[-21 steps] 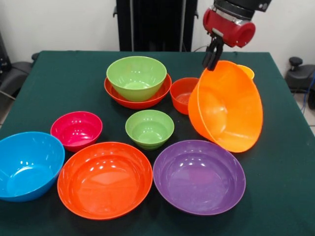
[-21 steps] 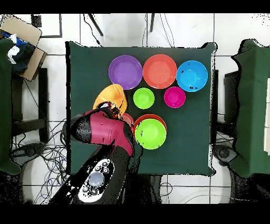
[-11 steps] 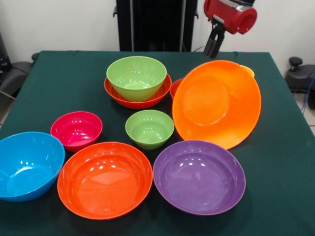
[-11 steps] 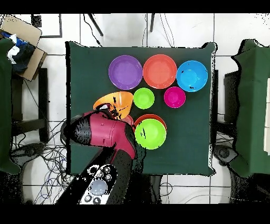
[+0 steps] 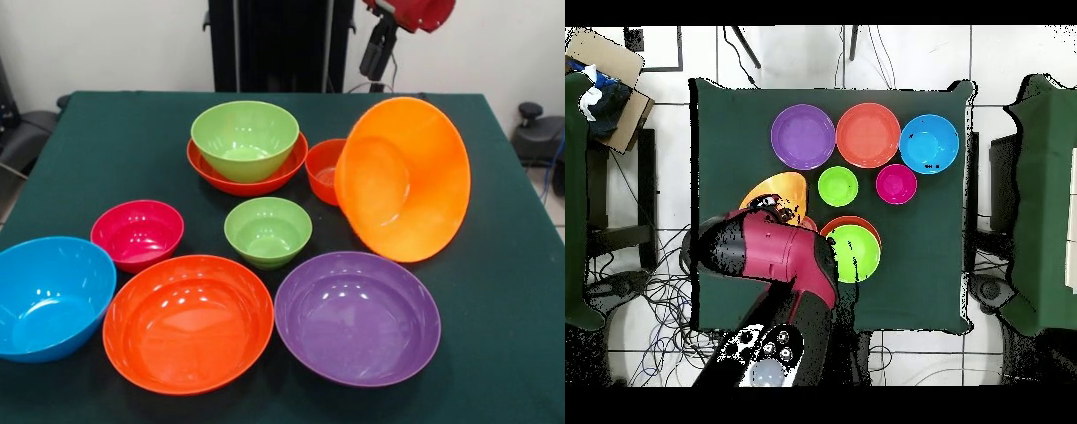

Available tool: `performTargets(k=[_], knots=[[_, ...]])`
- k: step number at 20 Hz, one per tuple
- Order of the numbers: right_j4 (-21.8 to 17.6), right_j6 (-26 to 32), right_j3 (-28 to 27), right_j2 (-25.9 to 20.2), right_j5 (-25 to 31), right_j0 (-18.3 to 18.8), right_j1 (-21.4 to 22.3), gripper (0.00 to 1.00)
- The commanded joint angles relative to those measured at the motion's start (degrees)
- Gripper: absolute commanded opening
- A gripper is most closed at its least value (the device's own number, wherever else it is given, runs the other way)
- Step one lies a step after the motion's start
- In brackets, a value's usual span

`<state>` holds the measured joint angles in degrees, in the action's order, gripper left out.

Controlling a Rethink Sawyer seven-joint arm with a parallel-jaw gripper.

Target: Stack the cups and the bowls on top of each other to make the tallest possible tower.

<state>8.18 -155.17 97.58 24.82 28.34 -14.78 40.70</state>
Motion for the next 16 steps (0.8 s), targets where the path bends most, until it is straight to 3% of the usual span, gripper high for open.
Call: performTargets(k=[1, 16], knots=[[-5.13, 6.57, 2.77, -7.74, 5.82, 2.08, 0.56, 0.00], [-6.15, 3.55, 3.09, -9.19, 2.44, 2.63, -1.31, 0.00]])
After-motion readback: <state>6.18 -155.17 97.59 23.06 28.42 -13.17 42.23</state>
